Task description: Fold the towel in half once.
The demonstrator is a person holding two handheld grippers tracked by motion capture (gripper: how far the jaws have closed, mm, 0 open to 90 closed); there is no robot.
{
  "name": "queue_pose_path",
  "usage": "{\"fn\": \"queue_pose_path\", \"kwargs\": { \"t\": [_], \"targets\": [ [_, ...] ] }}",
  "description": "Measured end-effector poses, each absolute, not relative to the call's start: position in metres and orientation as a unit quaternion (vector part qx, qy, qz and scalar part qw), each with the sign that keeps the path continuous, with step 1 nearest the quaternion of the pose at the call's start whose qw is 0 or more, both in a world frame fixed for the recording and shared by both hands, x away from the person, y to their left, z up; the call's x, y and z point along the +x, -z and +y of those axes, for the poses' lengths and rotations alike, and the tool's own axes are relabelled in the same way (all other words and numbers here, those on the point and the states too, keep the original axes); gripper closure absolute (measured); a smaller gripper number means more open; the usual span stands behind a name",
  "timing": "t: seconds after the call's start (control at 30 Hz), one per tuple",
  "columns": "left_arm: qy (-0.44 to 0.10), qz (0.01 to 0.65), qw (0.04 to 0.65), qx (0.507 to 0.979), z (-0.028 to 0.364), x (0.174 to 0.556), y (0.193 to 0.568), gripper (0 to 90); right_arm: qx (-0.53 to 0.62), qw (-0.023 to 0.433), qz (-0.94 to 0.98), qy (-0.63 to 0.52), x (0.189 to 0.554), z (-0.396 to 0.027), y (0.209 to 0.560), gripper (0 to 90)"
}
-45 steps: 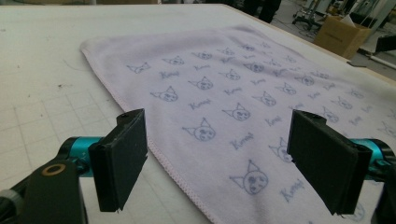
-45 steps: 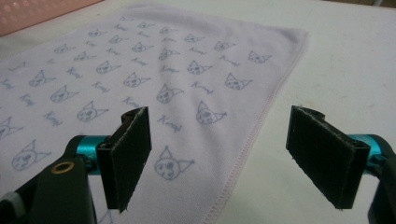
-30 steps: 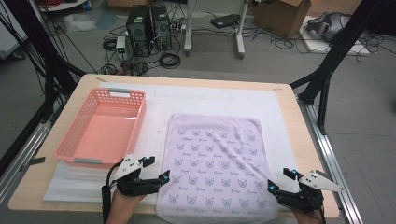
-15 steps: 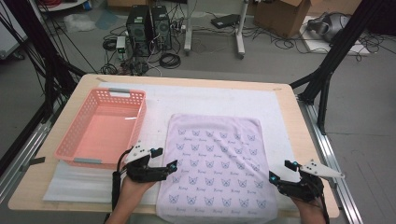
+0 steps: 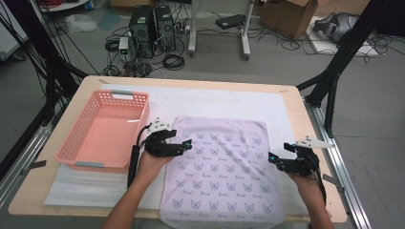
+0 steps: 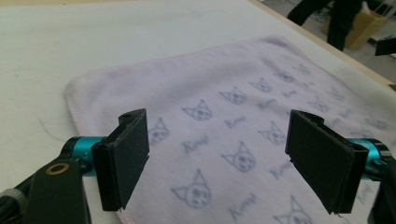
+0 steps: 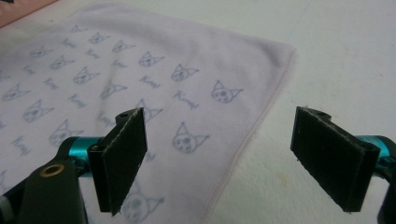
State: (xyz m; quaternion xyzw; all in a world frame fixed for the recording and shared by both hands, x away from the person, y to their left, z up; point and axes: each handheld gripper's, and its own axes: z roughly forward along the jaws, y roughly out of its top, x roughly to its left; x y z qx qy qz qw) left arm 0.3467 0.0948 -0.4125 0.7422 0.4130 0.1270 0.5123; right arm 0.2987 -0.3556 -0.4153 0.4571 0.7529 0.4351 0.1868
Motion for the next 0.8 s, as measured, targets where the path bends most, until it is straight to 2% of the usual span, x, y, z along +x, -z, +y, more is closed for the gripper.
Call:
{"fn": "queue_pose_path", "kwargs": {
  "t": [0.2, 0.43, 0.53, 0.73, 0.8],
  "targets": [
    [-0.133, 0.453, 0.475, 0.743, 0.098, 0.374, 0.419, 23.9, 0.487, 0.178, 0.752, -0.406, 0.331, -0.352, 0.424, 17.3],
    [-0.13, 0.477, 0.43, 0.755, 0.093, 0.388, 0.435, 28.5, 0.513, 0.173, 0.75, -0.38, 0.349, -0.351, 0.431, 17.6],
    [-0.149, 0.48, 0.402, 0.765, 0.091, 0.39, 0.441, 31.2, 0.527, 0.167, 0.748, -0.367, 0.355, -0.352, 0.435, 19.0],
    [-0.183, 0.456, 0.367, 0.79, 0.089, 0.39, 0.446, 36.6, 0.533, 0.163, 0.753, -0.349, 0.362, -0.346, 0.443, 27.5],
    [-0.187, 0.451, 0.365, 0.793, 0.09, 0.39, 0.446, 40.6, 0.529, 0.176, 0.757, -0.34, 0.362, -0.343, 0.443, 34.4]
  ]
}}
